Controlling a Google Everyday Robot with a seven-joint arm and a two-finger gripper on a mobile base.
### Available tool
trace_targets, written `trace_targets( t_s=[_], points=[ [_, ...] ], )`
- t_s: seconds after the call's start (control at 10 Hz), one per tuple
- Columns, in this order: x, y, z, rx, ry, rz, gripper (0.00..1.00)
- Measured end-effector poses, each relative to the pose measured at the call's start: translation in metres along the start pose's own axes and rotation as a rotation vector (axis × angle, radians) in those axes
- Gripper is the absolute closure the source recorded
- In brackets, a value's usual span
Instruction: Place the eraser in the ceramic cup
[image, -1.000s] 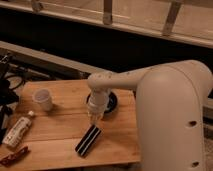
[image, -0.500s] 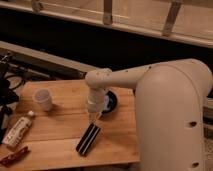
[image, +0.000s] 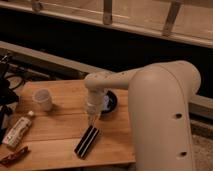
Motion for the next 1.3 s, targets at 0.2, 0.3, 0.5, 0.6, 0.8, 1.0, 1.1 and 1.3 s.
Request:
trace_targets(
  t_s=[0.2,0.3,0.5,0.6,0.8,1.0,1.1,1.3],
  points=[
    [-0.004,-0.003,0.01,-0.015,-0.021,0.018,0.2],
    [-0.003,-0.006,0.007,-0.023,-0.044,0.033,0.2],
    [-0.001,-0.007,0.003,-0.033,-0.08,0.052,0.2],
    [0.001,-0.006,0.001,-0.031,-0.096,0.065,0.2],
    [0.007,-0.008,-0.002,-0.029,-0.113,0.102,0.2],
    [0.028,-0.009,0.001,-0.023,-0.119,0.193,0.2],
    [0.036,-0.008,0.004,-0.023,-0.117,0.224,0.2],
    [0.057,-0.006,0.015,-0.041,-0.089,0.3,0.2]
  ],
)
